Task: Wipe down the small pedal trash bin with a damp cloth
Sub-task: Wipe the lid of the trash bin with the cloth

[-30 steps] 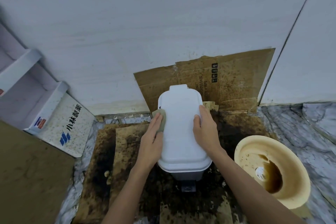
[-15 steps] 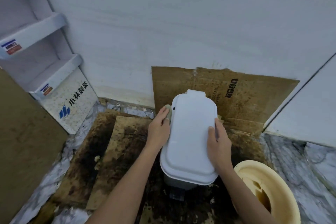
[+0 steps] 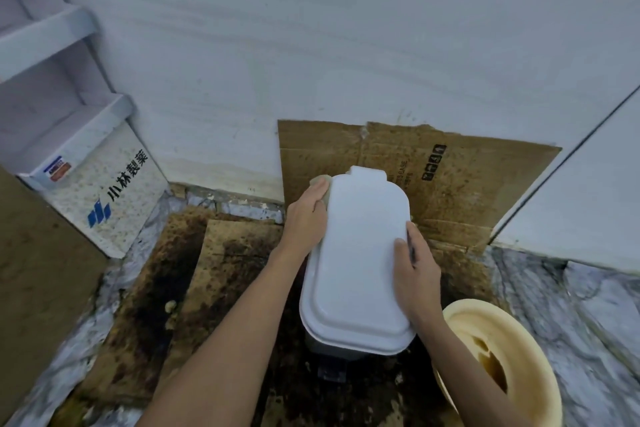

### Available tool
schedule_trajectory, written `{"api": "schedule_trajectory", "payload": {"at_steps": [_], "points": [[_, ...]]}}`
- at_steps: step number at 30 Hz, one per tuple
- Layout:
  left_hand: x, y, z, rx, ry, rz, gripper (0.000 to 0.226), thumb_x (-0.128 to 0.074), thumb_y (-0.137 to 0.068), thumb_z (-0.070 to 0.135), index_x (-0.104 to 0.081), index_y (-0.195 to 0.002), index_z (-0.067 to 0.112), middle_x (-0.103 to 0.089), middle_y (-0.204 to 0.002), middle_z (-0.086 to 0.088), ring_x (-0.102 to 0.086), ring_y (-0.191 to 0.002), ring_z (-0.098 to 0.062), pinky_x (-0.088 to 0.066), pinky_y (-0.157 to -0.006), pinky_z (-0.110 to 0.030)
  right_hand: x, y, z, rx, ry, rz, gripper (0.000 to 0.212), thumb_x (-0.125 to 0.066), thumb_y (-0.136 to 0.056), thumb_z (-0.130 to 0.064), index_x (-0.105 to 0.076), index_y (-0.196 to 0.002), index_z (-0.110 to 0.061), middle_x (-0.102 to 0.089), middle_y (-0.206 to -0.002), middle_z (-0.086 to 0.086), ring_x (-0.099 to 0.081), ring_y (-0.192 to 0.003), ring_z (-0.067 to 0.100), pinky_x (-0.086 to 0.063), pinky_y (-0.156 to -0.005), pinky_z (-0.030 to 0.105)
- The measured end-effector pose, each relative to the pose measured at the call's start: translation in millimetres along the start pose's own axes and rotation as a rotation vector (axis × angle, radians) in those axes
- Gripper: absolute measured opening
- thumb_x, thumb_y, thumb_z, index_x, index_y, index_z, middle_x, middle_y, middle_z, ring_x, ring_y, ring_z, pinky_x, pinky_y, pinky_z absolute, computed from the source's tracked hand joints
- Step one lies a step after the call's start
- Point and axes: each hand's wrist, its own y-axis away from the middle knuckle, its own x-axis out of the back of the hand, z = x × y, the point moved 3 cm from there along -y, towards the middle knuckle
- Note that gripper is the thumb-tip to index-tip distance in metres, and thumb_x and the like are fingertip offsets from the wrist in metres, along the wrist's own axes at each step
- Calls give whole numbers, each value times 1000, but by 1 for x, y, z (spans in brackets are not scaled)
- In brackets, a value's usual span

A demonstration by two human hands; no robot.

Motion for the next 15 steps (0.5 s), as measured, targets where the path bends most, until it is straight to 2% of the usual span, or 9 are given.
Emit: {"api": "schedule_trajectory", "payload": {"at_steps": [4, 7, 9, 12, 15], "points": [[0, 29, 4, -46, -49, 26, 45, -33, -109, 7, -48, -152, 9, -41, -162, -4, -34, -151, -16, -13, -116, -12, 0, 2, -2, 3, 6, -2, 49, -43, -101, -38, -37, -149, -29, -39, -151, -15, -36, -136, 4, -25, -104, 24], [4, 66, -1, -33, -40, 84, 44, -35, -109, 7, -54, -148, 13, -47, -157, 2, -35, -143, -5, -16, -115, -11, 0, 5, -6, 9, -4, -8, 45, -43, -101, -36, -39, -146, -32, -43, -136, -28, -40, -117, -17, -27, -98, 20], [5, 87, -6, -22, -67, 110, 43, -37, -108, 6, -57, -145, 14, -49, -156, 3, -36, -145, -7, -17, -117, -13, 1, 6, -7, 8, -7, -7, 44, -42, -102, -35, -40, -145, -32, -41, -126, -38, -40, -109, -24, -28, -96, 17], [5, 103, -10, -12, -105, 127, 42, -38, -108, 5, -59, -143, 15, -50, -155, 3, -36, -149, -15, -20, -122, -22, 1, 6, -6, 7, -9, -5, 44, -42, -102, -34, -40, -145, -31, -43, -128, -34, -39, -113, -18, -29, -98, 17], [5, 95, -7, -10, -131, 102, 44, -37, -108, 4, -57, -145, 14, -49, -156, 3, -35, -150, -16, -19, -125, -25, 1, 4, -5, 0, -15, -9, 47, -42, -102, -35, -37, -148, -29, -43, -140, -23, -38, -125, -4, -28, -102, 23]]}}
